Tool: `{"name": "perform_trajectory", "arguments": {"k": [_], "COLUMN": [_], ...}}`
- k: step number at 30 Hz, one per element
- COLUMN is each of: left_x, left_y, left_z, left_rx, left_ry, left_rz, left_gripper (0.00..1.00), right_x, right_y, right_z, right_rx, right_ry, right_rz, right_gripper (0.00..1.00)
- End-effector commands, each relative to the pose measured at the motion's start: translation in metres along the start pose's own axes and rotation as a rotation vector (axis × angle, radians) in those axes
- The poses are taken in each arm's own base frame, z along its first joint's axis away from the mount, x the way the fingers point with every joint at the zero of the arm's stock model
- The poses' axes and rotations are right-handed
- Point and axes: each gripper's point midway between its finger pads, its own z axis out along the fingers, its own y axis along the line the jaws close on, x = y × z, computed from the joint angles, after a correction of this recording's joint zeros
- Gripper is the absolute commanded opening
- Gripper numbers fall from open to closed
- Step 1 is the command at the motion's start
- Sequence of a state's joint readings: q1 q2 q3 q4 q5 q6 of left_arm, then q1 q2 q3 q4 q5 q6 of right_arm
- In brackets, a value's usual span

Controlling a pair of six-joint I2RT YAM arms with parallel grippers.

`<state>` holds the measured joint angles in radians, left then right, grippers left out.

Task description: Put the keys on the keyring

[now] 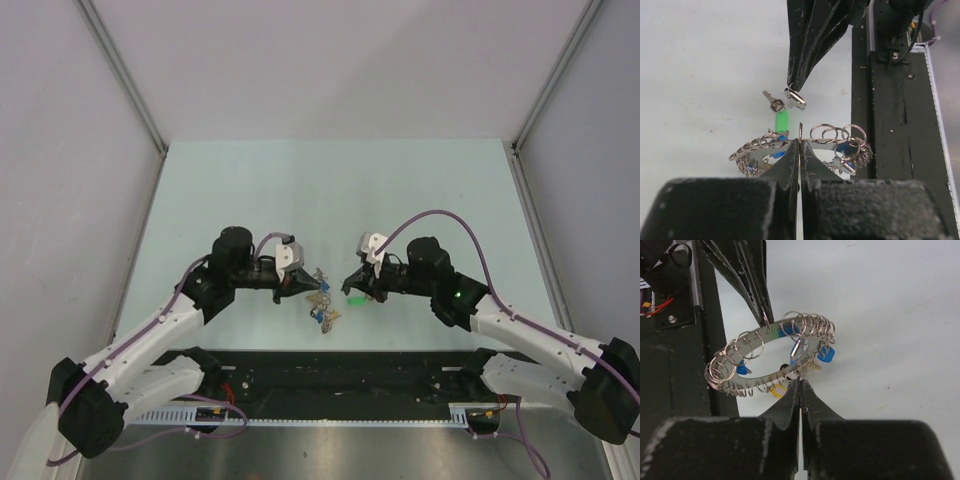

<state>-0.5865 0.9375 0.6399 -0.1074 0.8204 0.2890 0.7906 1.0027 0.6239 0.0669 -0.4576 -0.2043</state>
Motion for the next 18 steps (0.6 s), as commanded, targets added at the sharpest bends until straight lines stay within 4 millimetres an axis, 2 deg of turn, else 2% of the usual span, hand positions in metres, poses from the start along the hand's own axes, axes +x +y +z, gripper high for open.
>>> {"name": "perform_trajectory", "arguments": {"k": [1,2,7,11,18], "left_x": [-0.022,-0.019,-0.016,-0.017,-0.016], "left_y": [-0.009,-0.01,-0.008,-0.005,-0.005], "left_z": [-0.001,0.0,0.003,0.004,0.005], "left_rx": [0.096,0.102,0.105,0.092,0.089], "left_ry": [-0.037,-0.028,-0.021,-0.025,-0.024], "left_rz": [0.086,0.078,0.054,0.034,0.025], "left_gripper": [0.0,0.0,0.0,0.0,0.0], "right_x": [-0.034,-0.03,-0.038,-0.035,-0.03], "right_y": [0.011,0.014,0.018,0.025,0.023], "right_z": [-0.004,-0.004,-0.002,0.003,0.012], "right_rx": [-0.041,-0.049,-0.051,-0.061,-0.021], "right_ry": [-0.043,-0.02,-0.026,-0.007,0.032], "right_rz": [-0.08,-0.077,-0.104,-0.121,-0.154], "right_gripper": [0.0,0.0,0.0,0.0,0.0]}}
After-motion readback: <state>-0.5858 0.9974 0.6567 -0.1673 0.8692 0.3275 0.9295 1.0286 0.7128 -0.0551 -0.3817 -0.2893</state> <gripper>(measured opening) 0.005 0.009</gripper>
